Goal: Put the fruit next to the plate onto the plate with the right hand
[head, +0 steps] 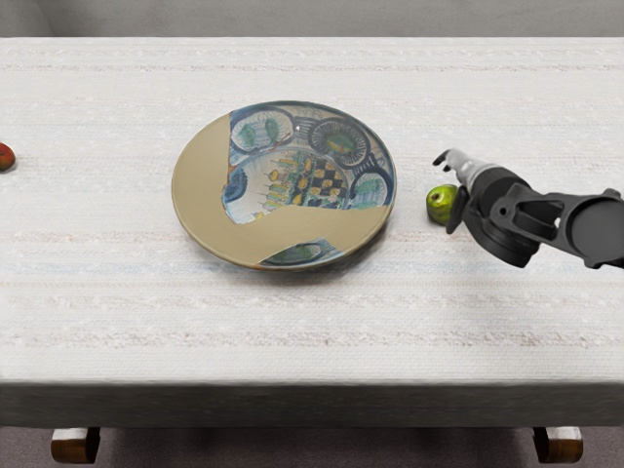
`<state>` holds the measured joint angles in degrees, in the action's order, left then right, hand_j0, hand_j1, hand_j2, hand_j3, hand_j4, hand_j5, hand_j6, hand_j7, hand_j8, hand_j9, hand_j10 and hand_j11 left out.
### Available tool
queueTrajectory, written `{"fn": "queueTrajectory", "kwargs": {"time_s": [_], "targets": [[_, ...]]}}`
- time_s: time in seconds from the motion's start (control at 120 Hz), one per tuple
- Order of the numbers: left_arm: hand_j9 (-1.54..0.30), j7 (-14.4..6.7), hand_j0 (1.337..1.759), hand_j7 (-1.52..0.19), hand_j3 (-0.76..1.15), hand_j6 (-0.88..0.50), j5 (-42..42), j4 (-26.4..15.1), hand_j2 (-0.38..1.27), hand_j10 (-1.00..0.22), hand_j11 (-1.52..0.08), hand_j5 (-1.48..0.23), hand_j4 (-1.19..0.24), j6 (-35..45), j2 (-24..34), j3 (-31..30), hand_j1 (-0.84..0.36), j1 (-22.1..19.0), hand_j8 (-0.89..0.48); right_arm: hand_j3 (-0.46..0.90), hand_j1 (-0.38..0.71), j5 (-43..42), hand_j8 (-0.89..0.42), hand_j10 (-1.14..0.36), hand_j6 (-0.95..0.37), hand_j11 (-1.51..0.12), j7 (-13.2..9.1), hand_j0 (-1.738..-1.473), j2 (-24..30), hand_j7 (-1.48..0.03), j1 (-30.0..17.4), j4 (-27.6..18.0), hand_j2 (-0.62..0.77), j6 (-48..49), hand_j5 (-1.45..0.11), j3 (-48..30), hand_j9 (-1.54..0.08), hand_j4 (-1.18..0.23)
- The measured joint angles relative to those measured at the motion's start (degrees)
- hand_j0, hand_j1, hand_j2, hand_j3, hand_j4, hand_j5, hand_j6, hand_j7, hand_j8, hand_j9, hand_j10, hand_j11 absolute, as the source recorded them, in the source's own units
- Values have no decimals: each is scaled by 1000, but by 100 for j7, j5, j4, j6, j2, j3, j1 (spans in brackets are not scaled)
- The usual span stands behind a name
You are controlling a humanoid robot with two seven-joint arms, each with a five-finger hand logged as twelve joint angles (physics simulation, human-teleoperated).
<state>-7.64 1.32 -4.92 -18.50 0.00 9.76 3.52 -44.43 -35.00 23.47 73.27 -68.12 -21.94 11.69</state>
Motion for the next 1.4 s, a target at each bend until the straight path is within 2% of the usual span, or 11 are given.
{"fn": "queueTrajectory", "kwargs": {"time_s": [0.967, 1.233, 1.4], "targets": [[-1, 0, 1658, -1, 0, -1, 0, 0, 0, -1, -1, -1, -1, 1, 0, 0, 348, 0, -1, 0, 115, -99, -388, -388, -388, -501, -2, -1658, -135, -502, -66, 168, -76, 3, -502, 119, -502, -387], [-1, 0, 1658, -1, 0, -1, 0, 0, 0, -1, -1, -1, -1, 0, 0, 0, 348, -1, -1, 0, 162, -93, -367, -436, -438, -566, -3, -1658, -228, -564, -48, 192, -47, 15, -563, 122, -567, -438], [-1, 0, 1658, -1, 0, -1, 0, 0, 0, -1, -1, -1, -1, 0, 0, 0, 348, -6, -1, 0, 180, -93, -341, -472, -417, -613, -3, -1657, -234, -612, -51, 193, 1, 15, -611, 117, -614, -474]]}}
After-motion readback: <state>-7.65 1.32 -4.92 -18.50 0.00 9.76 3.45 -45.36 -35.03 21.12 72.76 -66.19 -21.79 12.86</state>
